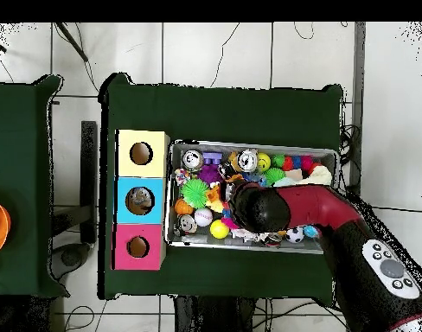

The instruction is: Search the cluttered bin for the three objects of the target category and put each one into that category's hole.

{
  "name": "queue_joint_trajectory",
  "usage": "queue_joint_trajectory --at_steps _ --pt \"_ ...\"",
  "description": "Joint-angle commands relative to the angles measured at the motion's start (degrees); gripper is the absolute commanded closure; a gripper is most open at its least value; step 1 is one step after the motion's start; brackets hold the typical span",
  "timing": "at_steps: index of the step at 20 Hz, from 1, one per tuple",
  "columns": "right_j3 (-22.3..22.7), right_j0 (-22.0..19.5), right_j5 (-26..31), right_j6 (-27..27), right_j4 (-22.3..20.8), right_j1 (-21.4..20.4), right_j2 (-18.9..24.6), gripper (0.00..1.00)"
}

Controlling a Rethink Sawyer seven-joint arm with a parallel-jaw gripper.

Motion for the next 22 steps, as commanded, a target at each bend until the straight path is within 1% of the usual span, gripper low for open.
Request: queue_joint_trajectory --at_steps 1,2,5,7,9,11,13,16,19,22 --pt "-6.1 -1.9 7.0 -27.8 -7.0 7.1 9.9 0.00" --pt "-5.5 -3.0 6.5 -28.6 -7.1 7.4 10.7 0.00" --pt "-5.9 -4.0 6.1 -30.6 -7.8 8.9 11.5 0.00" --pt "-6.8 -4.5 6.2 -31.8 -8.2 9.9 11.7 0.00" --pt "-8.0 -5.0 7.5 -33.5 -8.1 10.6 11.8 0.00" --pt "-9.0 -6.2 10.3 -37.2 -7.5 11.0 12.6 0.00" --pt "-9.4 -6.7 12.3 -39.0 -7.1 10.6 12.8 0.00" --pt "-10.8 -7.4 16.9 -42.6 -6.5 9.5 13.3 0.00" --pt "-12.4 -6.7 20.5 -44.1 -6.6 8.5 12.8 0.00" --pt "-14.1 -4.5 23.4 -42.1 -7.3 6.9 11.2 0.00"
